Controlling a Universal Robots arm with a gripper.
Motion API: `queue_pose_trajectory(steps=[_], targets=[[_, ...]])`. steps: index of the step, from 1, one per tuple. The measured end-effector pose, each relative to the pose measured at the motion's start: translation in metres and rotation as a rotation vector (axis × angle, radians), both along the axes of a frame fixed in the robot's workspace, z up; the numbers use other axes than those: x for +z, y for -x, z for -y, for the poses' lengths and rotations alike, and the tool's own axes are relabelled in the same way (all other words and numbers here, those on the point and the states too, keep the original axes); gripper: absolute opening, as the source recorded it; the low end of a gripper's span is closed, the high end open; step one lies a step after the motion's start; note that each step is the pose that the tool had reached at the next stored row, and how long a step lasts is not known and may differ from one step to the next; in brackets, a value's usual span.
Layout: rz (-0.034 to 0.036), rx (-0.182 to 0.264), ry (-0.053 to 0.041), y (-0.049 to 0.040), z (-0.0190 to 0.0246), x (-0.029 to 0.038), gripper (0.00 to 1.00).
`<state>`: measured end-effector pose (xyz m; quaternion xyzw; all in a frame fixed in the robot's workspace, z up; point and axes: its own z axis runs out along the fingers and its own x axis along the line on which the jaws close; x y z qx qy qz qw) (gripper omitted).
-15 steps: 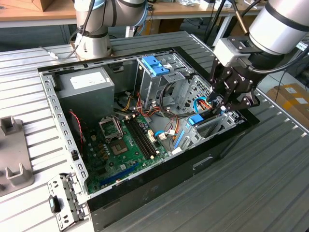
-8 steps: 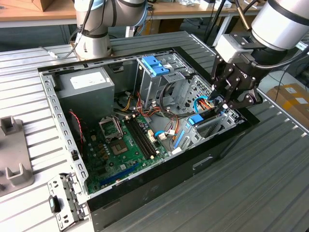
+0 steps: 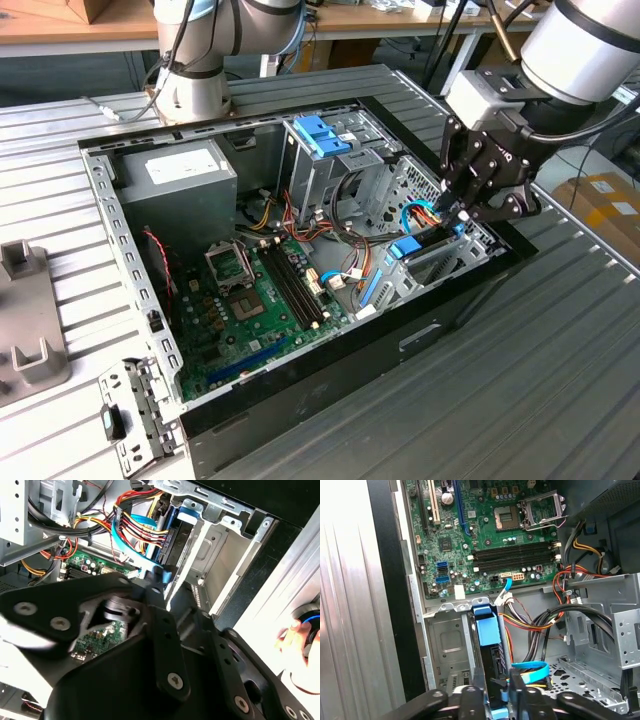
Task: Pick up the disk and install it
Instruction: 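Insert the second disk wire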
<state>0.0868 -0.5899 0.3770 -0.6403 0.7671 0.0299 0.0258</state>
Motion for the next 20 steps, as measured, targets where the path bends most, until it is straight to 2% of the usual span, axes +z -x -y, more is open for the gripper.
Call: queue_pose_trajectory(steps=[2, 3, 5, 17, 20], targets=[[0.0000, 0.000, 0.0000, 0.0000, 0.0000, 0.0000, 0.20], [0.0000, 0.000, -0.0001, 0.0000, 0.0000, 0.0000, 0.20], [0.0000, 0.000, 0.0000, -0.0001, 0.0000, 0.0000, 0.10], [0.0000, 0.000, -0.0001, 0.0002, 0.0000, -0.0003, 0.10], [0.0000, 0.000, -0.0012, 0.0094, 0.0000, -0.0043, 0.10]])
